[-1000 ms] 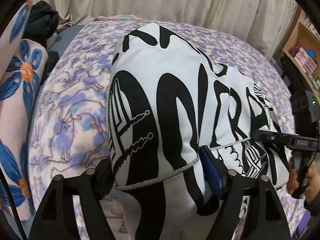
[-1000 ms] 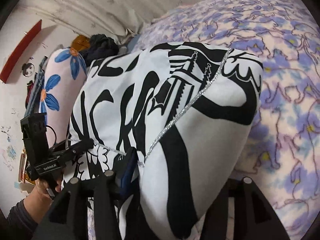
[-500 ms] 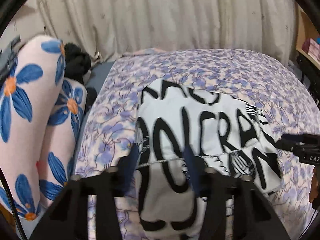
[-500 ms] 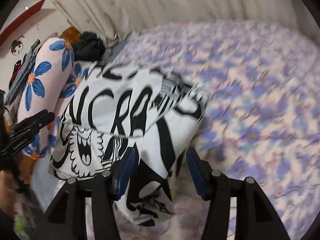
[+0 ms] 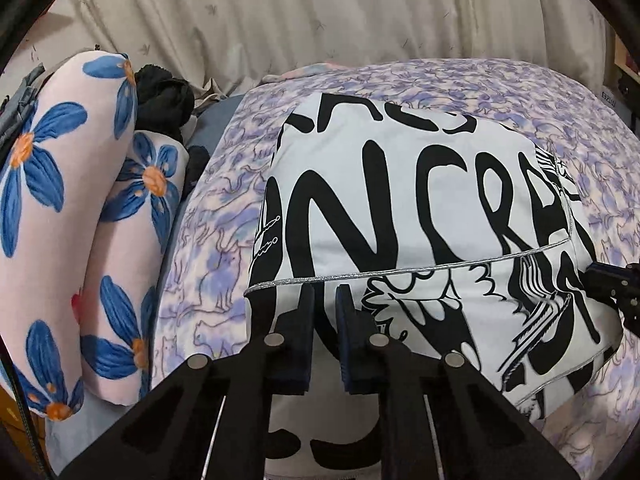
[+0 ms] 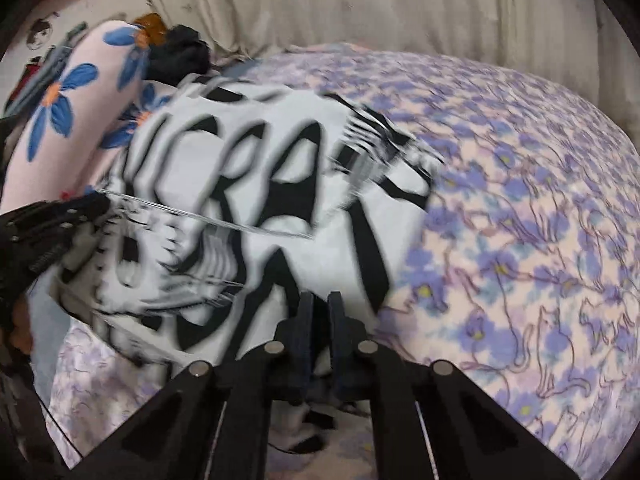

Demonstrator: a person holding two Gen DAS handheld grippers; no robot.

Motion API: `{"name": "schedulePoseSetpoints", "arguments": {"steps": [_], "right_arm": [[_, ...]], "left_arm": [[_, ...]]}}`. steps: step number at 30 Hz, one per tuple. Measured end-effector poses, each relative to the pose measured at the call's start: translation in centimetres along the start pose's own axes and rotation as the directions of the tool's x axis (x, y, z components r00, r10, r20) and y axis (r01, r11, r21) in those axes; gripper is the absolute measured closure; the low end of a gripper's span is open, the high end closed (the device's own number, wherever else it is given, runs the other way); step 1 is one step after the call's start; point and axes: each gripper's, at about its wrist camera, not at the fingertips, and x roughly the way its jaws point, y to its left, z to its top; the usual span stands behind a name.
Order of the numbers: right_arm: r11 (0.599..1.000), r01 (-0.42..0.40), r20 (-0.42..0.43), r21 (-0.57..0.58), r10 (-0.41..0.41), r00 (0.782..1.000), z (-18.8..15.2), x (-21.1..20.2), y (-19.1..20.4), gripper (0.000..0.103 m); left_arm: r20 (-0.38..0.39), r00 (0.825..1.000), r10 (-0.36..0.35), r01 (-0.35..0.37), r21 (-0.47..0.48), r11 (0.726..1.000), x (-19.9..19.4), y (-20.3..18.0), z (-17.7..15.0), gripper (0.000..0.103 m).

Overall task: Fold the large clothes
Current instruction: 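Lower the jacket bundle onto the cream fleece and open both tools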

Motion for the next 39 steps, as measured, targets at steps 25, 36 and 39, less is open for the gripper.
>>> {"name": "schedulePoseSetpoints", "arguments": {"steps": [25, 36, 39], "right_arm": [[0.99, 0.051, 0.021, 0.13, -0.054, 0.998, 10.5, 4.5, -3.1, 0.098], [0.993, -0.043, 0.086, 0.11, 0.033, 0.996, 6.4, 0.0, -1.7, 0.094], [0.99, -0.109, 0.093, 0.09, 0.101, 0.991, 4.1, -1.8, 0.4, 0.094]], "left_arm": [[-0.006, 0.995, -0.101, 0.099, -0.158, 0.982, 5.5, 1.3, 9.3, 0.093], [0.042, 0.999, -0.005, 0.009, -0.099, 0.995, 1.8, 1.1, 6.8, 0.086], [0.048, 0.998, -0.036, 0.042, -0.147, 0.988, -1.5, 1.0, 3.3, 0.086]]}}
